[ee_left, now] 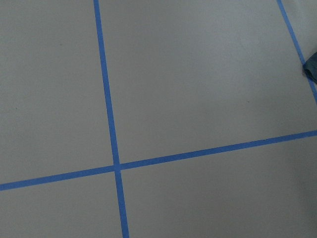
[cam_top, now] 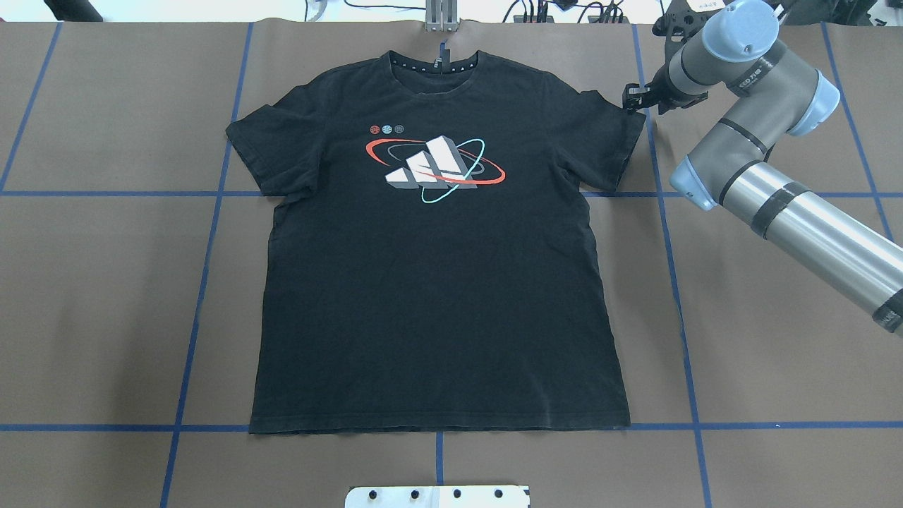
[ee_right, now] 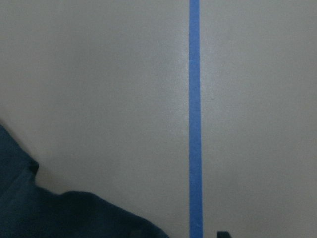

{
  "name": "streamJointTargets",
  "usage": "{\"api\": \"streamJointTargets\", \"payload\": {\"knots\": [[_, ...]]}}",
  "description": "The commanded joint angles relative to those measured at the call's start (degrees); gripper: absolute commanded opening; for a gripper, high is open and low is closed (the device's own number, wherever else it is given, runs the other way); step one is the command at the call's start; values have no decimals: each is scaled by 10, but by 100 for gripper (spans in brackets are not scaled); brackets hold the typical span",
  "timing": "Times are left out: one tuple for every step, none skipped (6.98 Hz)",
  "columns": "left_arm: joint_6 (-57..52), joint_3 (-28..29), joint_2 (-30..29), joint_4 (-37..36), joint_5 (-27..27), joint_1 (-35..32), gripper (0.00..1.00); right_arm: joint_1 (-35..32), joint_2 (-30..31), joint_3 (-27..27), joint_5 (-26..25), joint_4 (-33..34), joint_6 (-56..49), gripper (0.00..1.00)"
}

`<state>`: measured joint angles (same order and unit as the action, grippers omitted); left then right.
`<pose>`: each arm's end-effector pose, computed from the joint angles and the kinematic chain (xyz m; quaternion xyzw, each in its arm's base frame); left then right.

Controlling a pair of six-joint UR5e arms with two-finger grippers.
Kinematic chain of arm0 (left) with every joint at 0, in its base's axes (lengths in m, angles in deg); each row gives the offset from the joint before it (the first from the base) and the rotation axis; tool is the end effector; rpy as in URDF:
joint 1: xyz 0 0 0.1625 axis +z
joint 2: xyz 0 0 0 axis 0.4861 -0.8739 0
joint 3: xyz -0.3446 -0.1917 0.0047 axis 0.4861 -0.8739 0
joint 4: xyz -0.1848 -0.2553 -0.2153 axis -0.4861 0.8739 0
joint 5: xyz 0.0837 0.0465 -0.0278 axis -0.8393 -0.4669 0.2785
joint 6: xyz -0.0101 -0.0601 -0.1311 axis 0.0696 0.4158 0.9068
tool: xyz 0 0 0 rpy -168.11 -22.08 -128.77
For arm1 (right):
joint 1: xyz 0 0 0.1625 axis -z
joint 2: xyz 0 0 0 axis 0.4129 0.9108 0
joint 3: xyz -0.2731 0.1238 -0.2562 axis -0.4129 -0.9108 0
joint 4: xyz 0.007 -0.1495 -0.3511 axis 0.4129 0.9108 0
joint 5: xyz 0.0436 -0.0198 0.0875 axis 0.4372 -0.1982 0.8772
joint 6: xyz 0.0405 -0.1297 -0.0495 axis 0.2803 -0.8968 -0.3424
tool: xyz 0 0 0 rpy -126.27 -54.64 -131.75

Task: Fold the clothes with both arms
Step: 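Move the right gripper over the sleeve nearest it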

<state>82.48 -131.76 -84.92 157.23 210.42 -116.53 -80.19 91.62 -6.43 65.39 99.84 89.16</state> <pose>-0.0026 -0.4611 0.5888 0.1739 0.4355 0.0196 0.8830 -0.3652 -0.6830 0.4808 0.1573 -0.3687 0.0586 0.9143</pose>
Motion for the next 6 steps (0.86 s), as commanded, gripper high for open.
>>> {"api": "streamJointTargets", "payload": {"knots": [[-1,-1,1,0,1,0,100,3,0,-2,-1,0,0,57],[-2,-1,1,2,1,-1,100,3,0,-2,-1,0,0,55],[0,4,2,17,1,-1,100,3,0,-2,-1,0,0,51],[1,6,5,25,1,-1,100,3,0,-2,-1,0,0,34],[2,6,5,25,1,-1,100,3,0,-2,-2,0,0,12],[2,5,5,25,1,-1,100,3,-1,-2,-2,0,2,0]]}}
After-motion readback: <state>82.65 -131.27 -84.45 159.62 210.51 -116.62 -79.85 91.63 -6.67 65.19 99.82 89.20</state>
